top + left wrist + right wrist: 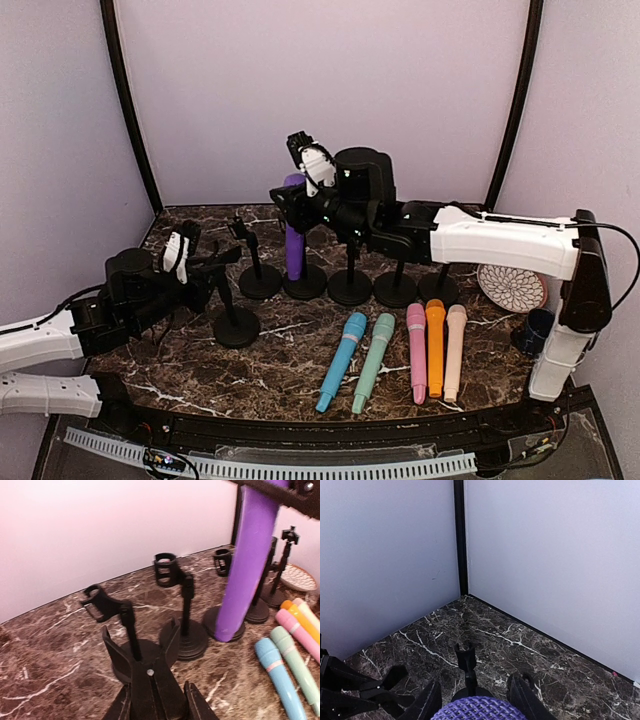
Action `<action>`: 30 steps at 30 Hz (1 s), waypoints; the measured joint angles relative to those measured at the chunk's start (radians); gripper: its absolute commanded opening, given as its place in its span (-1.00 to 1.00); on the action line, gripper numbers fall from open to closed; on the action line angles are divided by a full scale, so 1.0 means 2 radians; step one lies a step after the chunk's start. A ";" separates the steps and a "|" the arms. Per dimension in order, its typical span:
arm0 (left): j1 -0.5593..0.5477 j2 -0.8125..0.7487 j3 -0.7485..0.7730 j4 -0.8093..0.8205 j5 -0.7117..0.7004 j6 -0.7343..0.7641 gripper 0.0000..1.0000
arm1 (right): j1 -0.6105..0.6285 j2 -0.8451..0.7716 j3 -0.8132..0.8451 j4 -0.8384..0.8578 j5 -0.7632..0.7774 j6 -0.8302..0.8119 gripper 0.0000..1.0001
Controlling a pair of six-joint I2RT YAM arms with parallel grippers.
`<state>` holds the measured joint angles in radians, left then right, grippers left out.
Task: Remove the microphone from the stand
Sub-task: Remove the microphone from the microphone stand, then place the microphone stand at the center of the board.
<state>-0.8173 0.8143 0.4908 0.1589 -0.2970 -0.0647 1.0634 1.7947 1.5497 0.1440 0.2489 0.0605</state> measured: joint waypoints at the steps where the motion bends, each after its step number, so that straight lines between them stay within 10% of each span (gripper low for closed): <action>1: 0.006 -0.004 -0.004 -0.002 -0.015 -0.003 -0.98 | -0.005 -0.010 -0.006 0.000 0.000 0.003 -0.67; 30: 0.196 0.170 0.011 0.220 0.009 -0.009 -0.83 | 0.006 -0.035 -0.180 0.029 -0.173 0.245 -0.70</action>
<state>-0.4259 1.1545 0.5125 0.5980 -0.2783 -0.0818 1.0756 1.7241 1.1896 0.2020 -0.0978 0.5495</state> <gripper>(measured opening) 0.308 0.446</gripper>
